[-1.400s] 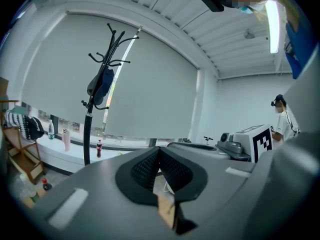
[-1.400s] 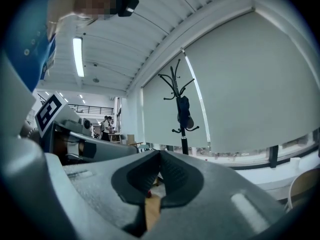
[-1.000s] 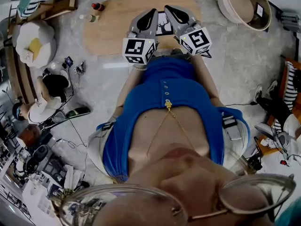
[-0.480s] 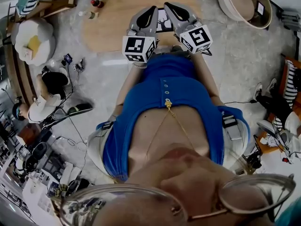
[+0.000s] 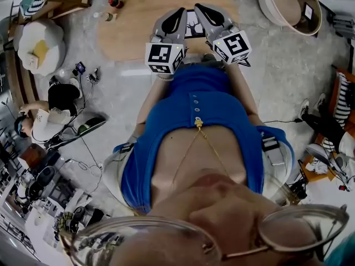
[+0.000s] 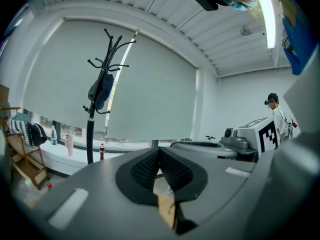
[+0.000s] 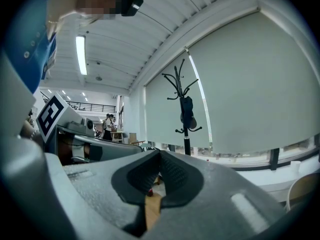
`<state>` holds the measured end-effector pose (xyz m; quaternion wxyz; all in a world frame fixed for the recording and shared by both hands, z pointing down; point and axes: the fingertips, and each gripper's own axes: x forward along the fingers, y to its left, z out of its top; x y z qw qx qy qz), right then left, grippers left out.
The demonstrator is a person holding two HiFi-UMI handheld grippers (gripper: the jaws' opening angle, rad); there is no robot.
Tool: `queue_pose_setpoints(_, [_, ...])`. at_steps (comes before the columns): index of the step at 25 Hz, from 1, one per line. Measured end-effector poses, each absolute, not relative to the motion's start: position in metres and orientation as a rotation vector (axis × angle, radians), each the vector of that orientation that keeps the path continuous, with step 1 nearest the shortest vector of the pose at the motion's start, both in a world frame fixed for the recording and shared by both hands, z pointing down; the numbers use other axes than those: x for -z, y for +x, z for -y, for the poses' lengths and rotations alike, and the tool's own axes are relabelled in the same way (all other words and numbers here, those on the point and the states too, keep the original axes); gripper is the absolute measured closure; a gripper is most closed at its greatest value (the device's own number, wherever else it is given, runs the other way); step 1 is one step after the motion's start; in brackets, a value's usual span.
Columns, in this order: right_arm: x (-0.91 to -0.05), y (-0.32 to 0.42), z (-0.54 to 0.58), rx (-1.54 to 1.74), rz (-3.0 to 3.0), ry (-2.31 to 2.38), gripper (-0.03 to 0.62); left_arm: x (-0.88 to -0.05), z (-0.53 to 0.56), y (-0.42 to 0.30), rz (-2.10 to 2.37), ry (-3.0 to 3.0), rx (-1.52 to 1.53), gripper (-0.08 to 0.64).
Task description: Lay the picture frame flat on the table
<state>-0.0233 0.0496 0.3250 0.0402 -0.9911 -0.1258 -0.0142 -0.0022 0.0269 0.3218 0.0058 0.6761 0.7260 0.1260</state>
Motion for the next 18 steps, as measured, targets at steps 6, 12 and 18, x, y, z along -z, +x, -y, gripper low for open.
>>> queue_pose_setpoints(6, [-0.3249,-0.0240,-0.0525,0.048,0.391,-3.030,0.591,-0.3223,-0.0289,-0.0029,-2.274,2.115,-0.402,0.561])
queue_pose_setpoints(12, [-0.3277,-0.0227,-0.0544,0.057,0.390,-3.026,0.591,-0.3241,-0.0308,-0.0012,-2.274,2.118,-0.406,0.561])
queue_pose_setpoints(18, [-0.3291,-0.0202,-0.0518,0.063,0.376,-3.026,0.591,-0.3248,-0.0299,-0.0002,-2.275,2.122,-0.408,0.561])
